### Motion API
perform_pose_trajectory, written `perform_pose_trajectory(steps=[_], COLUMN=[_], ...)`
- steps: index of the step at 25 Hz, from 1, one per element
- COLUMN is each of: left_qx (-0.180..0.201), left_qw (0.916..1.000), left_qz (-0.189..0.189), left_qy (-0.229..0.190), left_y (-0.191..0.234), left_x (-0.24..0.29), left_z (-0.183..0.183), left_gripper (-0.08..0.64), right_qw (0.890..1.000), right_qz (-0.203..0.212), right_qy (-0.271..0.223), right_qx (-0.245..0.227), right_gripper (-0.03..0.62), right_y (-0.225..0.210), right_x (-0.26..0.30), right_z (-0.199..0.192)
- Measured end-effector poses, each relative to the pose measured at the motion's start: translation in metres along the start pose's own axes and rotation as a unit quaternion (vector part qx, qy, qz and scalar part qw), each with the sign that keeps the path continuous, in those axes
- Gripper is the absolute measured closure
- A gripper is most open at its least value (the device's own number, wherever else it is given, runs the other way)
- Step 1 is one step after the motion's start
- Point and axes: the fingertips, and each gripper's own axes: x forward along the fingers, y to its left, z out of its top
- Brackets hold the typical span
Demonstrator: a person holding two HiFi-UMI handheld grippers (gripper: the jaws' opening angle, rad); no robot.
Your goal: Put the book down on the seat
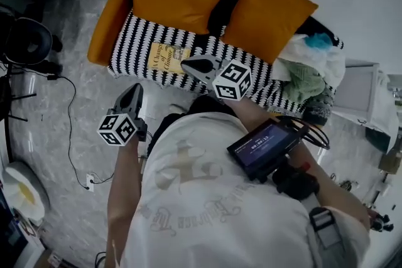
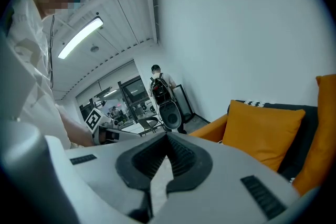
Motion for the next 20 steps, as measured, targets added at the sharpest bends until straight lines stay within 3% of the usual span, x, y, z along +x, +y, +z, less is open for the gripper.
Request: perform_pose_trajectory(steps=[20], left_qx=[0.017], left_qw=[0.9997], left_qz=[-0.004], left_qy=[-0.017], left_y=[0.01], left_x=[-0.011], left_z=[0.011], left_gripper=[0.548], right_qw=[1.0], right_qz=[-0.01], right_qy=[-0.001], right_qx=[-0.03], right_gripper=[0.578], right_y=[0.013], right_x=[0.009], right_z=[0.015])
